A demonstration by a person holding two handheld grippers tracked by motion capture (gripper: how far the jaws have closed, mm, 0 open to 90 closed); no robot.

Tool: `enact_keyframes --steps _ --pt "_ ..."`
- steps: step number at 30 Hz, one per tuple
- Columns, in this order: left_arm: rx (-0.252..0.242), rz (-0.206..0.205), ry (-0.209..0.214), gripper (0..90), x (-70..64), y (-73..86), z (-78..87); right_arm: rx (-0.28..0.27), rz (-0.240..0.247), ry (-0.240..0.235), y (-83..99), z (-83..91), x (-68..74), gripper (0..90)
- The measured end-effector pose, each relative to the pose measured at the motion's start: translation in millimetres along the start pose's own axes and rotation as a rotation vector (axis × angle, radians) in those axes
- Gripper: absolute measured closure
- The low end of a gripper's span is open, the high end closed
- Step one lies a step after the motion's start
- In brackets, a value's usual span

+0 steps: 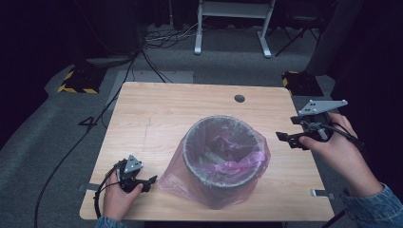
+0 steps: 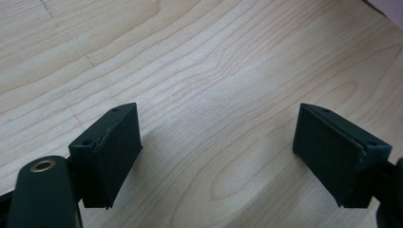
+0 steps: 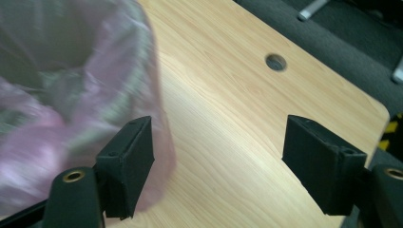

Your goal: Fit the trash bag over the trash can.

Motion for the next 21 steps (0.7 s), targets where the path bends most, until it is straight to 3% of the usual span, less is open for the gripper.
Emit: enact_keyframes --steps 3,9,11,21 --pt "0.000 -0.002 0.007 16.2 1.7 1.2 1.7 0.024 -0.028 0.037 16.8 -0.4 -14.5 26.2" --pt "0.000 -0.003 0.000 16.2 4.4 3.0 4.3 0.051 -0.074 0.062 49.9 -6.8 -31.9 23.6" --pt "-0.006 0.018 -0.016 16.2 5.6 4.8 6.4 0.054 -0.089 0.060 60.0 -10.0 -34.5 23.1" --pt "-0.001 0.022 -0.025 16.3 11.7 11.4 15.9 0.084 -0.142 0.052 109.9 -28.3 -38.0 21.6"
Point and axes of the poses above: each handheld gripper's, and its own axes: z roughly backward along the jaws, y roughly out of its underside, x roughly to its left, the point moved 6 cm from there along -z, roughly forward along the jaws, and after that the axes turned 9 degrees about -x, right-handed, at the moved point
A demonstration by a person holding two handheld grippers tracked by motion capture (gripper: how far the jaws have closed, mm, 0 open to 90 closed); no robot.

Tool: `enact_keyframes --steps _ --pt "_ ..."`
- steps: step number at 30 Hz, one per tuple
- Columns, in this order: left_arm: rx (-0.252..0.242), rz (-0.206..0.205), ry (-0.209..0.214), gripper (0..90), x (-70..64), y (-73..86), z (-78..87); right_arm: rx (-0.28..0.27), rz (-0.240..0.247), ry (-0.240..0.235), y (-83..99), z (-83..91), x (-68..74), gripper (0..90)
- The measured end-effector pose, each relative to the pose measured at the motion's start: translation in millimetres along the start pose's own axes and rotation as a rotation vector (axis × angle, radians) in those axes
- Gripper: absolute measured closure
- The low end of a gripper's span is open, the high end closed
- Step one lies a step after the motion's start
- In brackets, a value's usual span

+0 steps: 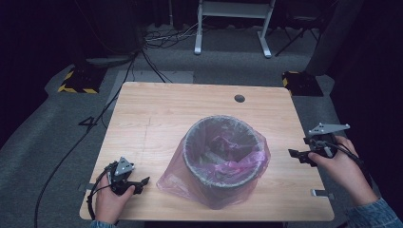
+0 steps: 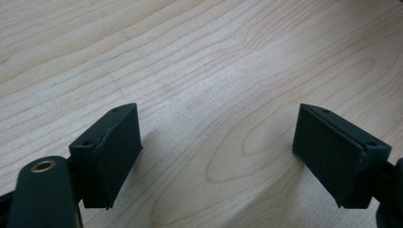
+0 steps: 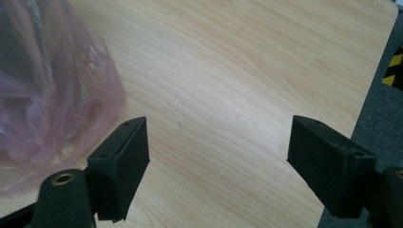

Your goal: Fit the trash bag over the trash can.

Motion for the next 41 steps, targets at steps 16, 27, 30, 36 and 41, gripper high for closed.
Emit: enact_keyframes --steps 16,27,30,36,41 --pt "-0.001 -0.001 -0.001 16.3 0.0 0.0 0.0 -0.012 -0.013 0.002 64.8 -25.6 4.1 22.0" --pt "-0.001 -0.001 -0.001 16.3 0.1 0.0 0.0 -0.110 -0.022 0.013 91.4 -38.7 9.1 22.0" --pt "0.000 -0.001 -0.001 16.3 0.0 0.0 0.0 -0.133 -0.030 0.019 98.1 -42.4 9.8 21.5" --pt "0.000 -0.001 -0.001 16.2 0.0 0.0 0.0 -0.144 -0.046 0.025 112.9 -52.5 11.6 20.6" --pt "-0.001 0.000 0.000 16.2 0.0 0.0 -0.1 -0.147 -0.061 0.014 117.8 -56.2 13.2 18.5"
Point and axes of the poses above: each handheld gripper's, and its own axes: z roughly backward along the jaws, y roughly out of its underside, x roughly to its left, the point moved 6 cm from there along -z, roughly forward along the jaws, and after that the axes turned 9 degrees about -x, right-handed, at the moved point
